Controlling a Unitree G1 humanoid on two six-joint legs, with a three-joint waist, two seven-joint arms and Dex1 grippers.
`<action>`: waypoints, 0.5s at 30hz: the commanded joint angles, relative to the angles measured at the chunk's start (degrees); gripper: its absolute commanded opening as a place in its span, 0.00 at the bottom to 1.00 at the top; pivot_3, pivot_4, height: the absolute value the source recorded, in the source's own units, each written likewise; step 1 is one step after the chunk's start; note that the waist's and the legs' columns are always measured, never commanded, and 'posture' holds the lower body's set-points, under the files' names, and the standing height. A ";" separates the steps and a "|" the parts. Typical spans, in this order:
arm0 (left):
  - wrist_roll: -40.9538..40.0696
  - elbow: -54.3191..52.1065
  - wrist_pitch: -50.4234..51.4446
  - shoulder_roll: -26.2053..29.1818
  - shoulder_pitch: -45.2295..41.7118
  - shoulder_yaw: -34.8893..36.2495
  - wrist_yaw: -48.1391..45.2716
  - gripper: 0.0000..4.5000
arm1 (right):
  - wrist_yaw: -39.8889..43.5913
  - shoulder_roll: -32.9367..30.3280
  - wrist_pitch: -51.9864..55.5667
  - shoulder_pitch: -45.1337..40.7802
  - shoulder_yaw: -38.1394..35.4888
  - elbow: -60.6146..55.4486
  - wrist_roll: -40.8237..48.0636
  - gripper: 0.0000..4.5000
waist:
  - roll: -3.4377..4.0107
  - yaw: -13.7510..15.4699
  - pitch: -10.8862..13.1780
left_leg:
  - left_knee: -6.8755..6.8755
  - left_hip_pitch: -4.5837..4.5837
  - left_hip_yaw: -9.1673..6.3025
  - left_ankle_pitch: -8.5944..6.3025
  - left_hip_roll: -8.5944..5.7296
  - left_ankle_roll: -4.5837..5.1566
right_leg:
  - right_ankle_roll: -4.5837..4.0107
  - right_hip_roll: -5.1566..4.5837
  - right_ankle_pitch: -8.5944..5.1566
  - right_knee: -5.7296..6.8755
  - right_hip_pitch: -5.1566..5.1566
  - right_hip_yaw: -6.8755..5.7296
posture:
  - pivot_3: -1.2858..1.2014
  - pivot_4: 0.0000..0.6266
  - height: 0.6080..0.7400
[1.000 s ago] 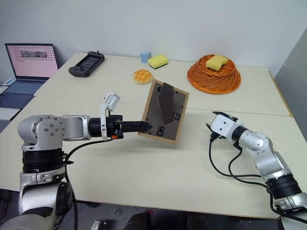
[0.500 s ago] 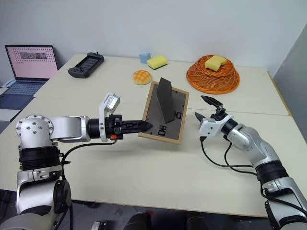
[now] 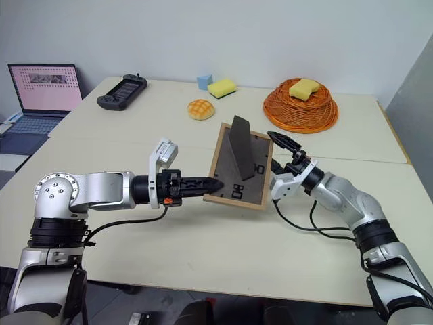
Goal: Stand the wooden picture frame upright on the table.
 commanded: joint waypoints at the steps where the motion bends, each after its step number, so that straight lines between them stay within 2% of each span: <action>1: -2.12 -0.69 -0.22 1.18 -2.13 0.07 -3.07 0.29 | -4.57 -1.30 -3.20 -2.62 0.43 3.08 -2.30 0.86 | 0.00 -0.02 0.00 | 0.01 0.00 0.00 0.00 -0.01 0.00 | 0.00 0.00 0.00 0.00 0.00 0.00 | 0.52 0.24 1.00; 8: -2.12 0.76 2.11 4.64 -2.80 -1.27 -8.20 0.29 | -10.39 -3.14 -8.27 -6.84 3.17 10.07 -6.68 0.86 | 0.00 -0.20 0.00 | 0.06 0.00 -0.01 0.00 -0.01 0.00 | 0.00 0.02 0.00 0.05 0.00 0.00 | 0.52 0.24 1.00; 15: -2.12 0.64 3.32 8.40 -2.30 -2.79 -13.12 0.29 | -17.42 -5.49 -13.23 -8.61 4.77 10.66 -10.51 0.86 | 0.00 -0.19 0.00 | 0.10 0.00 -0.04 -0.01 -0.04 0.01 | 0.00 0.02 0.00 0.07 0.00 0.01 | 0.52 0.24 1.00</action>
